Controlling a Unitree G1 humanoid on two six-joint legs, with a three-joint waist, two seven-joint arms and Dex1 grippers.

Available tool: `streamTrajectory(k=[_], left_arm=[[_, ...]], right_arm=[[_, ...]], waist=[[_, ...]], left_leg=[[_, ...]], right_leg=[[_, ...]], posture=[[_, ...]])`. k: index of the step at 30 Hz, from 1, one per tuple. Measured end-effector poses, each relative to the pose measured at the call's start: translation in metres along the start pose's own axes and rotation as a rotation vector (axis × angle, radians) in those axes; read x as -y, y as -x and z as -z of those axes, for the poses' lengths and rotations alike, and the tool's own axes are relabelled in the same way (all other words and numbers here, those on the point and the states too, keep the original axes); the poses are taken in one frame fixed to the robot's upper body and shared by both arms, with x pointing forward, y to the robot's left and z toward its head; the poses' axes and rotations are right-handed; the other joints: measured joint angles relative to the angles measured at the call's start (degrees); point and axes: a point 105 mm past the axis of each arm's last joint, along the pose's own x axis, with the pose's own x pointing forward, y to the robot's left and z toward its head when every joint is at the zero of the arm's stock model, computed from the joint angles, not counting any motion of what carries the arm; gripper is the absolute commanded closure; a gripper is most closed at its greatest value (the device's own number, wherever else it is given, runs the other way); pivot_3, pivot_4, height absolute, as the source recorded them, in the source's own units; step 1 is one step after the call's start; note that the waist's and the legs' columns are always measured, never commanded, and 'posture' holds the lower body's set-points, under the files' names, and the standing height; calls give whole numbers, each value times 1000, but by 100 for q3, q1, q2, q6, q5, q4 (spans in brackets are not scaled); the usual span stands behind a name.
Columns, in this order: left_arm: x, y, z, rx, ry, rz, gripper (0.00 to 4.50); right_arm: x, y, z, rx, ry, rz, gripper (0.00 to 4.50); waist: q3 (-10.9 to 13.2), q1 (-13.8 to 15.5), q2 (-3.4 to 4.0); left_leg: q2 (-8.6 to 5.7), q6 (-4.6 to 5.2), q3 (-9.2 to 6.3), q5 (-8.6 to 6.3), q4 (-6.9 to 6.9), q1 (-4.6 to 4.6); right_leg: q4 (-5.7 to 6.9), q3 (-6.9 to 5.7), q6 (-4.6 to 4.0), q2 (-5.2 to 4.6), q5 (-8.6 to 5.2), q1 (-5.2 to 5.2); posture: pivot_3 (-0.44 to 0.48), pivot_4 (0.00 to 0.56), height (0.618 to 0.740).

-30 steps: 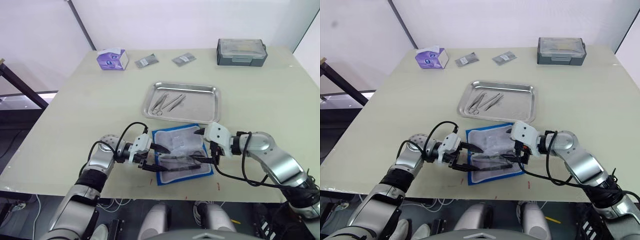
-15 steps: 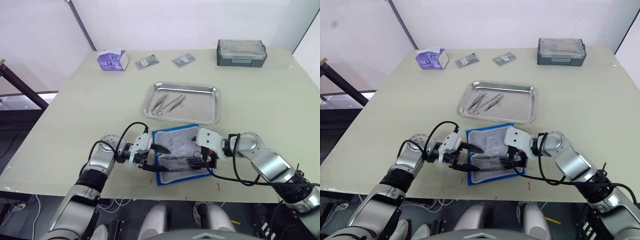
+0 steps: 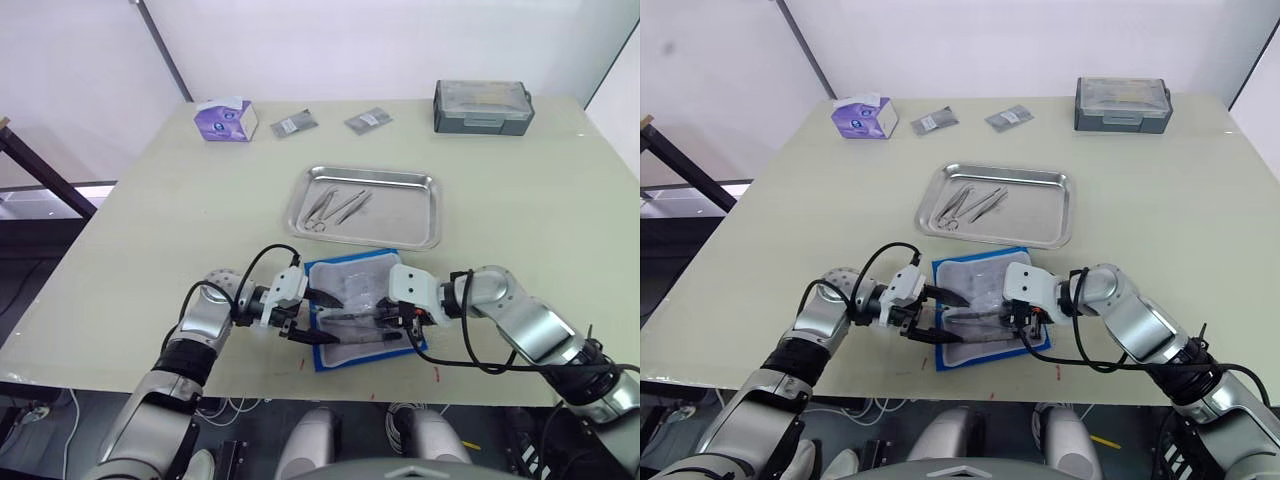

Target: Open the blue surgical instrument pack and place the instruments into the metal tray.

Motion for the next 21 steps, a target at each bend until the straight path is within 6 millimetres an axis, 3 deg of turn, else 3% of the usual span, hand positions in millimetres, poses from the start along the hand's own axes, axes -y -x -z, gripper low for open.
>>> streamTrajectory(k=[21], left_arm=[[0,-2,-1,6,1,4,1244]], right_arm=[[-4,6,-12,-57,60,-2,4354]], waist=[[0,9,-1]], left_leg=[[-2,1,-7,-1,-1,-5]], right_leg=[[-10,-7,0,-2,0,2]], posture=[[0,150,738]])
